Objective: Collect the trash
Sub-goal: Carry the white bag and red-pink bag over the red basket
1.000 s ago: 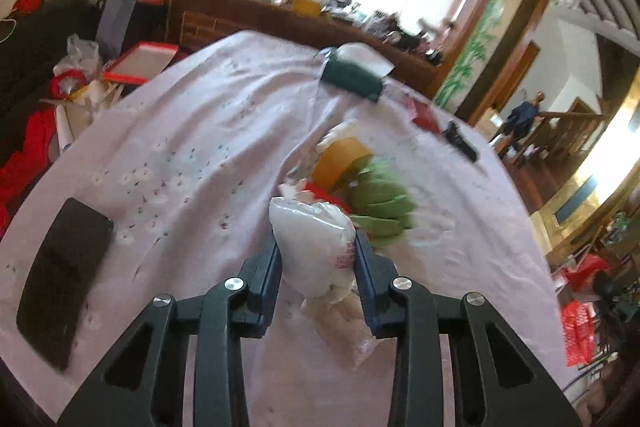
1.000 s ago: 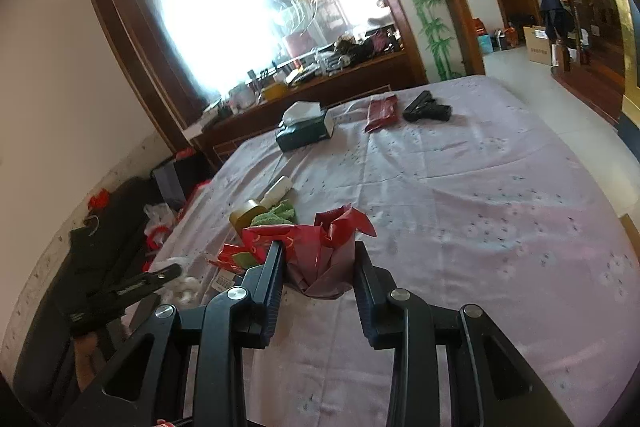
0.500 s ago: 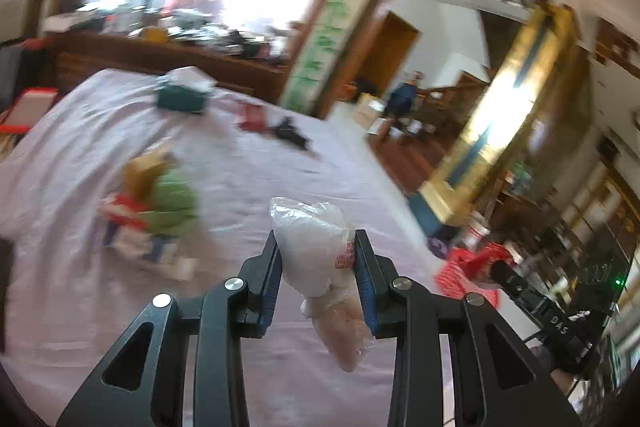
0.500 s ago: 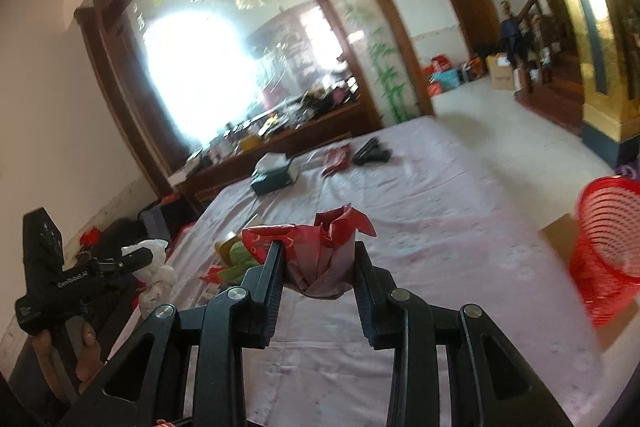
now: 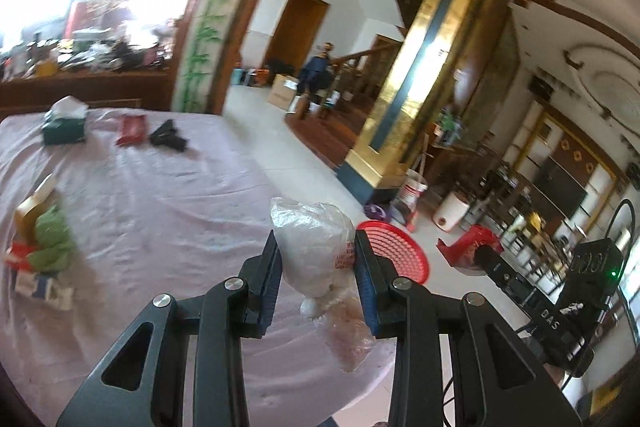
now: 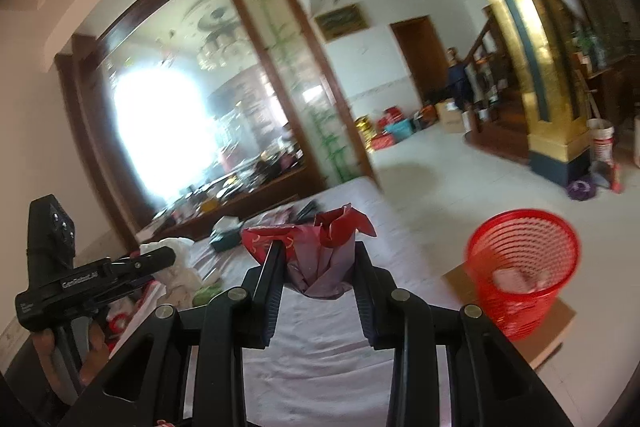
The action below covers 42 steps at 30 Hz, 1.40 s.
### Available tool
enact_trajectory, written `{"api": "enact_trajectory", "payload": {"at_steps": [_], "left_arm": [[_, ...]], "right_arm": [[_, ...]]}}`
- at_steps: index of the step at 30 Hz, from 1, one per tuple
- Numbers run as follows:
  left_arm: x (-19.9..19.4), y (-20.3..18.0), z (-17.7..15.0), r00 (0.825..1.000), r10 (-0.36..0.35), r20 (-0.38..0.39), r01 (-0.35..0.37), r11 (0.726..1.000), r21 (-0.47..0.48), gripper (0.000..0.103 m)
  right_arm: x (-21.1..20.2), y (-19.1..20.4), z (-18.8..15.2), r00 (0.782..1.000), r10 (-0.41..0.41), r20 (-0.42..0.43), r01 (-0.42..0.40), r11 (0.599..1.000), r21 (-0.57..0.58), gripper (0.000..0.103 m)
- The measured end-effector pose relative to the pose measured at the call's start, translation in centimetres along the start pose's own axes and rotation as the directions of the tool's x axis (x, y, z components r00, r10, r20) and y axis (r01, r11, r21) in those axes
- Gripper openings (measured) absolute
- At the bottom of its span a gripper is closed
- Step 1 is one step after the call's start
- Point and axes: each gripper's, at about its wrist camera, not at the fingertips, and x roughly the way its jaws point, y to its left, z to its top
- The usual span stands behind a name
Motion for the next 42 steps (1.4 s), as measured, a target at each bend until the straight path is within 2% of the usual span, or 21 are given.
{"api": "enact_trajectory", "payload": {"at_steps": [9, 18, 35, 42], "left_arm": [[4.5, -6.2, 2.0, 0.995, -0.094, -0.036, 0.097, 0.990, 0.098, 0.033], [8.8, -9.8, 3.5, 0.985, -0.154, -0.072, 0.162, 0.980, 0.119, 0.033], [16.5, -14.3, 4.6, 0.971, -0.202, -0.128, 0.220, 0.965, 0.141, 0.033], [20.9, -15.2, 3.7, 0.962, -0.207, -0.180, 0.234, 0.961, 0.149, 0.033]], "right_arm": [[-3.5, -4.6, 2.4, 0.990, -0.099, 0.102, 0.092, 0.994, 0.065, 0.035], [-5.2, -7.7, 4.5, 0.975, -0.157, 0.155, 0.144, 0.985, 0.091, 0.035], [-3.9, -11.4, 7.3, 0.966, -0.215, 0.145, 0.202, 0.974, 0.098, 0.035], [-2.9, -14.7, 7.3, 0.965, -0.235, 0.118, 0.214, 0.962, 0.168, 0.035]]}}
